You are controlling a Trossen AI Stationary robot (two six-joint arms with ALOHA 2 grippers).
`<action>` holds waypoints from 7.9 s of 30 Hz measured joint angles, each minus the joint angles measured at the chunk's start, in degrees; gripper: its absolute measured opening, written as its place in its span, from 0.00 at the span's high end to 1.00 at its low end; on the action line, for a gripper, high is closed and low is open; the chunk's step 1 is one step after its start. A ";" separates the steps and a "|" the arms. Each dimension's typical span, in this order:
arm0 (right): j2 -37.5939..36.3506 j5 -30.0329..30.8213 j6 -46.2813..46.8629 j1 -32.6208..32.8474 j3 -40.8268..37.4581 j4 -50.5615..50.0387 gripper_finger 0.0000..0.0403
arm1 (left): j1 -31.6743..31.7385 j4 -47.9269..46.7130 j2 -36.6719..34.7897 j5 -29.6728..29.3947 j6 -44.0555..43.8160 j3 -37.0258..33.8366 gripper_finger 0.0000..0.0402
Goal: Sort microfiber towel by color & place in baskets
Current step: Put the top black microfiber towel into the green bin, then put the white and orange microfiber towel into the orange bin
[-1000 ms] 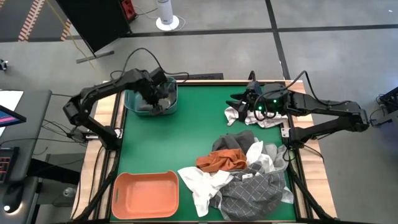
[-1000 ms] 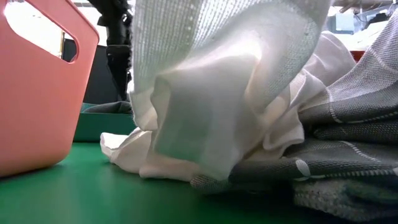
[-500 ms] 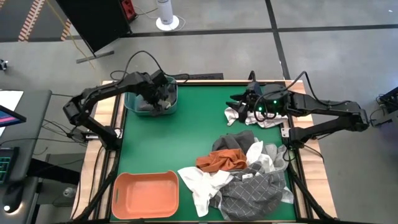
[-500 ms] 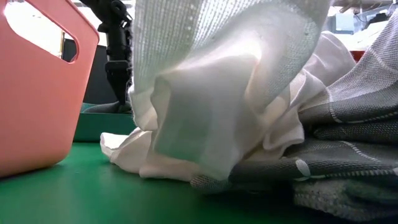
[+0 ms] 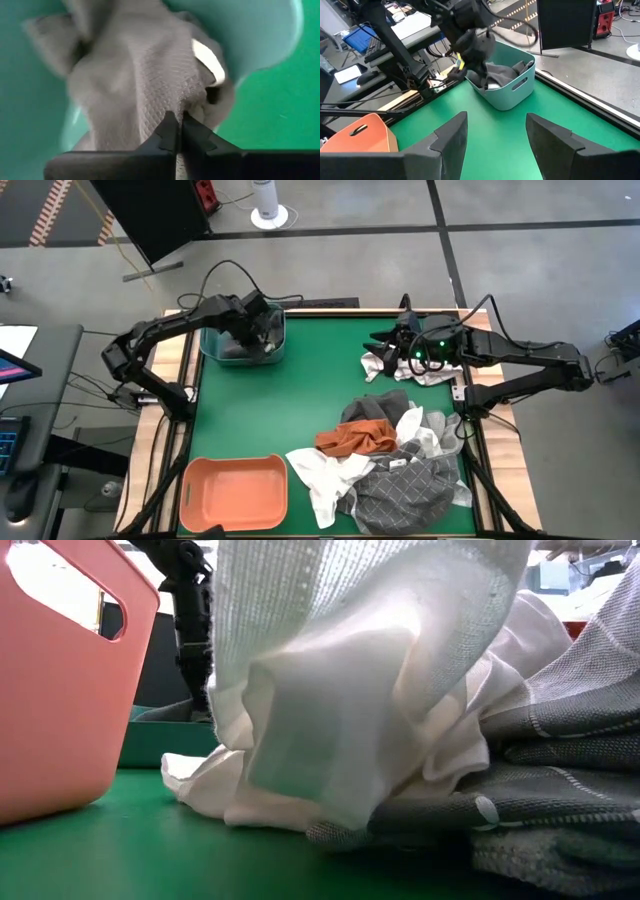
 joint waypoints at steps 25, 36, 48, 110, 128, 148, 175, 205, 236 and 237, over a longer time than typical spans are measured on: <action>0.00 -1.44 0.83 0.00 0.00 0.04 0.44 | 5.10 12.82 -3.57 -0.98 -21.20 -16.11 1.00; 0.00 -1.43 2.19 0.00 0.00 0.00 0.44 | 5.08 14.99 -3.54 -1.42 -21.24 -16.37 0.71; 0.00 -2.83 4.71 -1.01 0.00 -1.54 0.44 | 5.06 2.05 -3.54 -1.44 -18.64 -0.31 0.32; 30.58 -16.04 -21.78 -27.67 7.35 -39.09 0.36 | -28.19 10.21 -15.32 -15.14 -30.95 6.59 0.32; 49.52 -7.02 -26.67 -27.89 7.37 -42.03 0.38 | -31.30 10.30 -18.97 -14.51 -35.73 6.54 0.32; 42.45 -13.08 -24.50 -27.36 13.96 -47.83 0.93 | -32.25 10.28 -19.02 -14.57 -33.31 6.54 0.32; 30.25 -20.94 -8.13 -19.79 42.81 -28.11 0.93 | -30.48 43.61 -19.54 -2.28 -28.94 -11.62 0.32; 30.29 -20.66 -5.62 -15.98 43.58 -18.58 0.93 | -25.57 85.25 -2.38 -9.30 -27.61 -11.51 0.32; 26.11 -24.00 -5.83 -11.93 43.67 -24.98 0.51 | -20.97 101.31 7.39 0.80 -24.95 -2.02 0.99; 25.59 -24.00 -5.81 -12.42 43.67 -25.40 0.46 | -20.61 101.17 7.14 1.78 -25.57 -2.02 0.99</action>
